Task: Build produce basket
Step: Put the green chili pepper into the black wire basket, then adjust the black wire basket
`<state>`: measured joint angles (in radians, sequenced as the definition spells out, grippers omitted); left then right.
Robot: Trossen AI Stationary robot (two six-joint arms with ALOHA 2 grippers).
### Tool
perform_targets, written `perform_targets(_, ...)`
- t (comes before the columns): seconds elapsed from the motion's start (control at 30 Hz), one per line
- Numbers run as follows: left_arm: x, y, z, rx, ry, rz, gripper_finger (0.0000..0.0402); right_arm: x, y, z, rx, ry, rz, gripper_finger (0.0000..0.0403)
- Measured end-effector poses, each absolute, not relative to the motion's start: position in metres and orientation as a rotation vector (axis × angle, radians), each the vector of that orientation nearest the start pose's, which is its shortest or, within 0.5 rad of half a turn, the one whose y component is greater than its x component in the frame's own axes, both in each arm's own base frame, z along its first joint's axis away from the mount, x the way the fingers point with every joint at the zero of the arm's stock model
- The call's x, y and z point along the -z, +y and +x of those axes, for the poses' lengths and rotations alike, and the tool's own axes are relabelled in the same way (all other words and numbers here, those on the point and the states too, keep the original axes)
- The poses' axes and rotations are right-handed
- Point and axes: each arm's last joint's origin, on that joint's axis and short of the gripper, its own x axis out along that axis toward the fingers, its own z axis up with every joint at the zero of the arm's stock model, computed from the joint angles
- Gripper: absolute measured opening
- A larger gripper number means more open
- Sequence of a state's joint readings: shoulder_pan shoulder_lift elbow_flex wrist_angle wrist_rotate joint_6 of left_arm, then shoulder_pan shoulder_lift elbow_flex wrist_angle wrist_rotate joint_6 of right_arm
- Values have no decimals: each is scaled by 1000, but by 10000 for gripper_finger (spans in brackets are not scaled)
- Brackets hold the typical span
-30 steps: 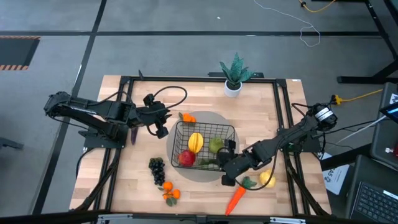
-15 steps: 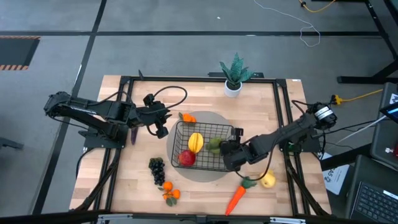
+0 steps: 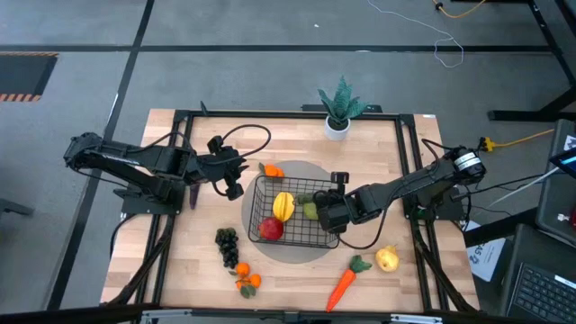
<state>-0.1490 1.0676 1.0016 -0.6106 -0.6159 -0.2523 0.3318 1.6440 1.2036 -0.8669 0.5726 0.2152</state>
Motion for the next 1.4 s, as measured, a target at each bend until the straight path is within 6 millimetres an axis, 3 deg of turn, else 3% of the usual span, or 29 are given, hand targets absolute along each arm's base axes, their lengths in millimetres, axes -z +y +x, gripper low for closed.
perform_targets(0.17,-321,-15,212,-523,570,15,73,-229,86,300,318,1129,-457,19)
perform_targets(0.43,-321,-15,212,-523,570,15,73,-232,90,309,276,1046,-415,27)
perform_targets(0.93,-321,-15,212,-524,570,15,73,-231,79,312,322,1043,-333,148)
perform_targets(1.17,-321,-15,212,-524,571,16,73,-230,73,311,247,1114,-424,154)
perform_targets(1.4,-321,-15,212,-524,572,16,73,-229,59,313,213,1152,-401,155)
